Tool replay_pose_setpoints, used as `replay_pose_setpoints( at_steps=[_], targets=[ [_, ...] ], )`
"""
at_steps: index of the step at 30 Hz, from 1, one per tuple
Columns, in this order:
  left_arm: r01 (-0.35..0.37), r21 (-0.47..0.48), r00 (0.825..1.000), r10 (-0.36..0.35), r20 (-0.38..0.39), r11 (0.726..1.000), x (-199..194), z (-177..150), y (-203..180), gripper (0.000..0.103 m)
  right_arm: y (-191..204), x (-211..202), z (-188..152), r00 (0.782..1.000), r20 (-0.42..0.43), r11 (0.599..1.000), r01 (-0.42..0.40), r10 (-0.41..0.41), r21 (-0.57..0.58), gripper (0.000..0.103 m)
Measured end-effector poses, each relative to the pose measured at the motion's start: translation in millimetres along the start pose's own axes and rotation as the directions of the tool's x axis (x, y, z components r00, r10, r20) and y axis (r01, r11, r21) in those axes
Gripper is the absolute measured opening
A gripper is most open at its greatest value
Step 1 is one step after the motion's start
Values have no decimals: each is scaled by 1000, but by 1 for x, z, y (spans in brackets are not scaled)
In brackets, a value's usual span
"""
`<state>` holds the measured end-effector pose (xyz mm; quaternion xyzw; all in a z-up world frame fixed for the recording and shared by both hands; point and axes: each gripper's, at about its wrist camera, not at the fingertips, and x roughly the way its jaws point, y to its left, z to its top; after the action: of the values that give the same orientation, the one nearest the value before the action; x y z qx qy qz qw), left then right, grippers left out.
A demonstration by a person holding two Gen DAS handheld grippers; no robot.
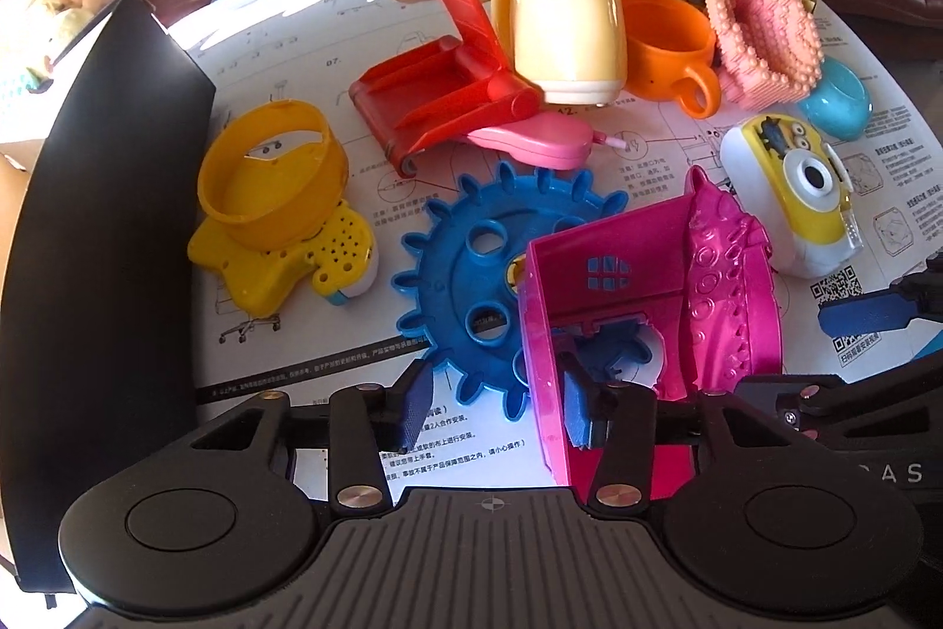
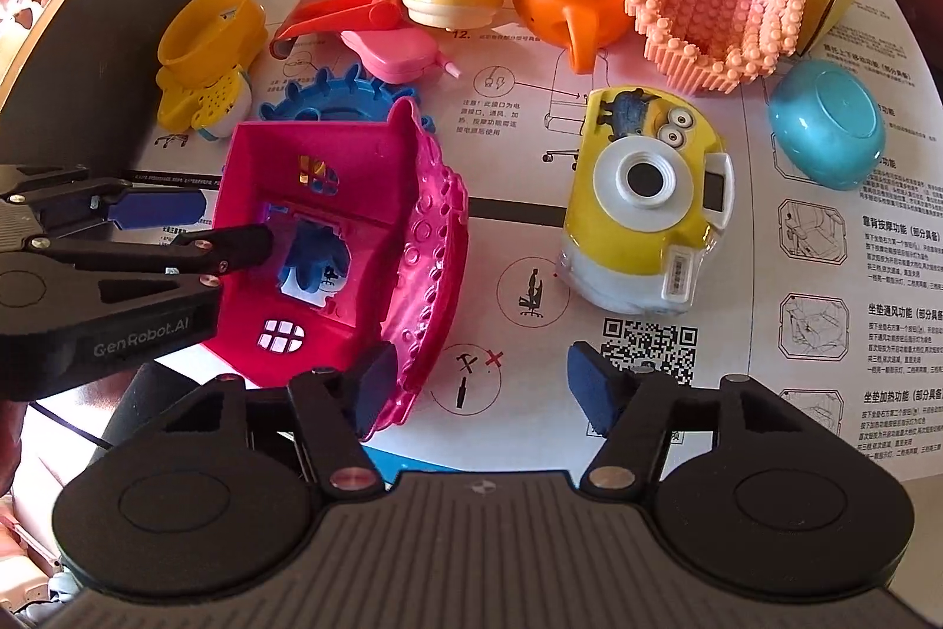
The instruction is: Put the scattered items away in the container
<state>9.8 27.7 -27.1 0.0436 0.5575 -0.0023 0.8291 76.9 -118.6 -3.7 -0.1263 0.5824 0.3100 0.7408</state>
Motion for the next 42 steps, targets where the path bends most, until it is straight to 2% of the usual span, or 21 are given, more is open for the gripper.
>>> replay_pose_setpoints(
  at_steps=[3,9,14,16,18,20,21,22,23,25,26,28,34,42],
  targets=[
    [11,26,1000,-11,0,1000,-1,-5,2,52,0,2,3,1000,6,1000,-25,25,-6,70],
    [47,34,999,-47,-11,998,-10,-8,4,61,6,10,8,999,14,998,-32,33,-44,55],
    [19,78,1000,-17,-22,997,-5,-9,-6,69,12,13,12,999,19,996,-42,43,-73,49],
    [21,70,1000,-20,-8,997,-4,-9,-9,69,13,13,13,998,14,996,-65,66,-63,37],
    [17,66,1000,-18,2,998,-4,-9,-10,64,13,13,13,997,14,996,-77,78,-54,31],
    [-1,69,1000,1,1,998,-3,-7,-12,37,12,12,13,996,18,996,-81,82,-48,29],
    [-2,69,1000,2,-9,998,-2,-6,-12,33,12,11,13,996,25,995,-84,86,-47,27],
    [12,56,1000,-11,-17,998,-2,-6,-12,22,13,9,13,996,31,995,-85,86,-48,25],
    [29,38,999,-28,-27,999,-2,-6,-11,7,14,7,13,996,35,995,-84,85,-52,24],
    [25,20,999,-25,-34,999,-2,-6,-12,5,19,3,13,996,42,995,-73,76,-67,21],
    [9,24,1000,-8,-27,1000,-2,-7,-13,1,21,1,13,997,46,995,-62,66,-78,21],
    [-20,26,1000,21,-12,999,-4,-8,-14,1,25,-1,13,997,49,994,-56,61,-93,19],
    [-46,23,999,45,27,999,-16,-8,-13,0,33,-13,12,997,66,992,-36,44,-120,18],
    [-47,26,993,44,105,999,-47,8,-11,1,38,-48,23,991,130,986,8,14,-168,18]
  ],
)
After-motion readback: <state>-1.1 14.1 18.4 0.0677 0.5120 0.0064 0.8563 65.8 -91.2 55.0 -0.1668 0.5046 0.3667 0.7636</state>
